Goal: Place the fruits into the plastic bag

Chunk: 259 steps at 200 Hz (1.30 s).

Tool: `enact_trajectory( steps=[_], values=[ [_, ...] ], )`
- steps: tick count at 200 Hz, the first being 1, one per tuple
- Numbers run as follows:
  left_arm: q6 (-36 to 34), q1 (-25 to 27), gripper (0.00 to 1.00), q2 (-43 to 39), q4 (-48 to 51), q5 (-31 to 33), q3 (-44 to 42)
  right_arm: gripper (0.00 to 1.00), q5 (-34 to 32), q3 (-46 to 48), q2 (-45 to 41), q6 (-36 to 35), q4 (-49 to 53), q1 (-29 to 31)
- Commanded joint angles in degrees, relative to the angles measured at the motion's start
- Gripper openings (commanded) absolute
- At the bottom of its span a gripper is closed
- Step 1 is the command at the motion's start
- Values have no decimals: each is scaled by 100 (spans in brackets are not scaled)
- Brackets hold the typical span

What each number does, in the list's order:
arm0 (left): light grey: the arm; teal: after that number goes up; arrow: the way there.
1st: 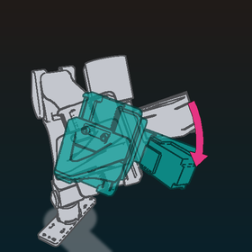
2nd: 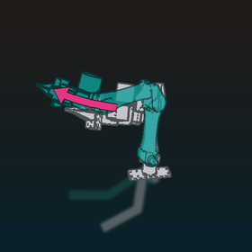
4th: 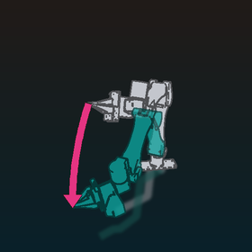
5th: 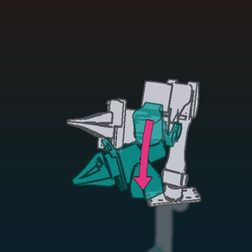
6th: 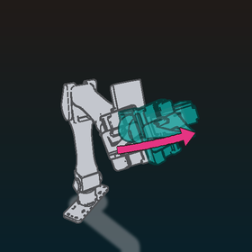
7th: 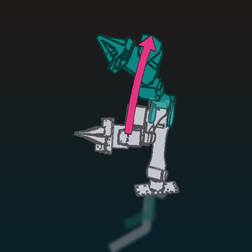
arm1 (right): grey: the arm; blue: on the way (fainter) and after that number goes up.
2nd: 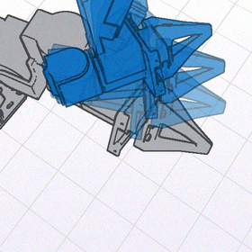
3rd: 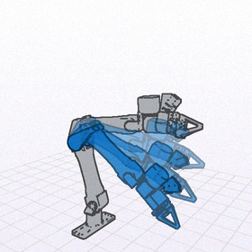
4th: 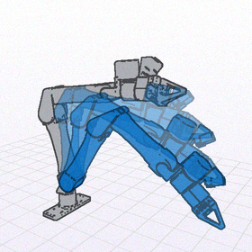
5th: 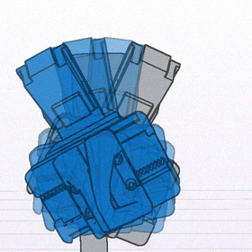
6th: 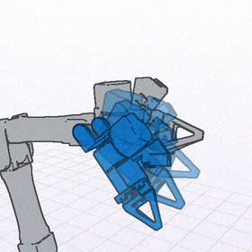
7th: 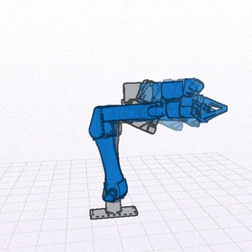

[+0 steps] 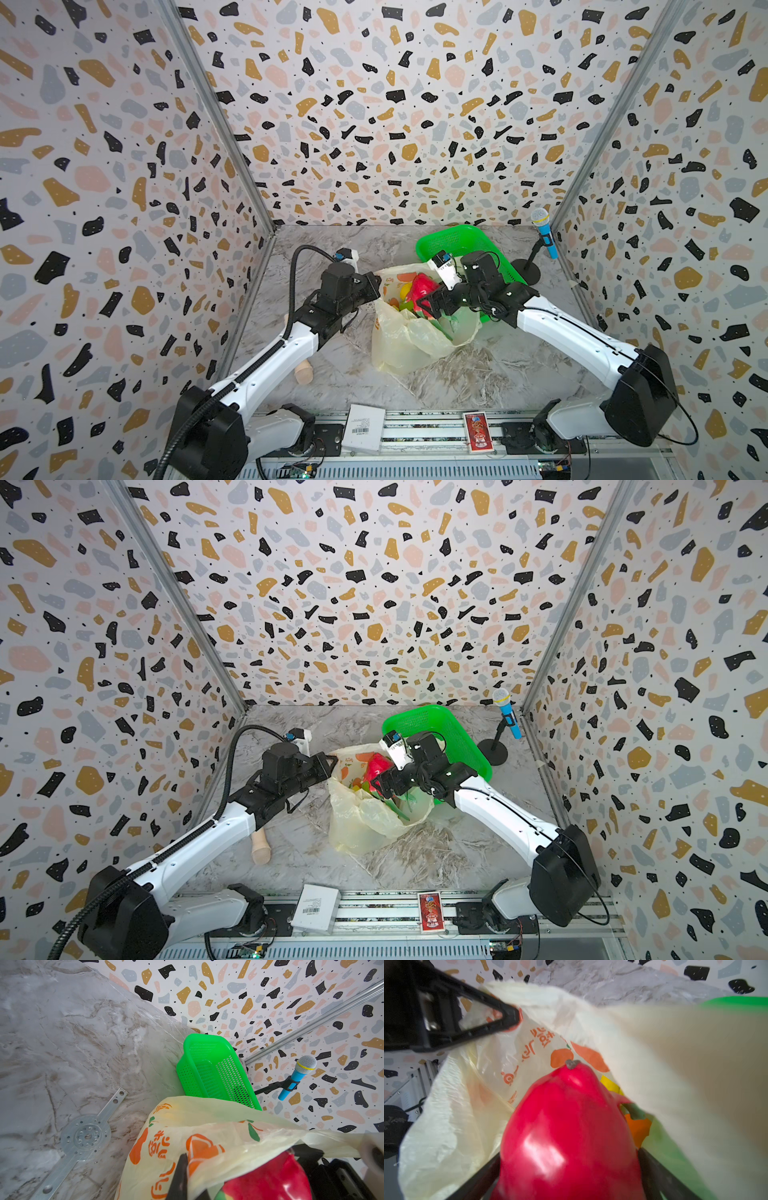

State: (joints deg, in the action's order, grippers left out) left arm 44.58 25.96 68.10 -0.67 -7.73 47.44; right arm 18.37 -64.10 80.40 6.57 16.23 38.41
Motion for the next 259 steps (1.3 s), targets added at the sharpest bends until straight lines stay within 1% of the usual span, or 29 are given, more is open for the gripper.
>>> enact_trajectory(
  steps=[1, 44, 78, 96, 110, 128, 139, 158, 181, 220, 259],
  values=[
    [-54, 15, 0, -77, -81, 61, 79, 99, -94, -228, -157, -164, -66, 82],
    [-71, 15, 0, 2, -99, 17, 159, 99, -107, -403, -255, -208, 16, 87],
    [-70, 15, 0, 4, -61, 73, 173, 99, 265, -566, -444, -282, 278, 155],
    [-63, 15, 0, 2, -59, 137, 169, 99, 351, -522, -566, -226, 546, 205],
    [-35, 15, 0, 15, -91, 165, 139, 100, 296, -297, -739, -78, 627, 210],
    [3, 15, 0, 37, -118, 162, 101, 97, -11, 153, -1128, 191, 549, 210],
    [6, 15, 0, 55, -123, 166, 99, 96, -103, 516, -1497, 412, 334, 210],
    [13, 15, 0, 64, -144, 166, 72, 93, -4, 1135, -2186, 751, 11, 210],
    [-19, 15, 0, 55, -165, 223, 38, 93, 112, 1635, -2775, 961, 165, 233],
    [47, 13, 0, 99, -282, 219, -33, 92, 24, 2217, -3499, 1292, 582, 228],
    [39, 12, 0, 150, -320, 184, -25, 90, -521, 2465, -4092, 1515, 821, 213]
  ],
)
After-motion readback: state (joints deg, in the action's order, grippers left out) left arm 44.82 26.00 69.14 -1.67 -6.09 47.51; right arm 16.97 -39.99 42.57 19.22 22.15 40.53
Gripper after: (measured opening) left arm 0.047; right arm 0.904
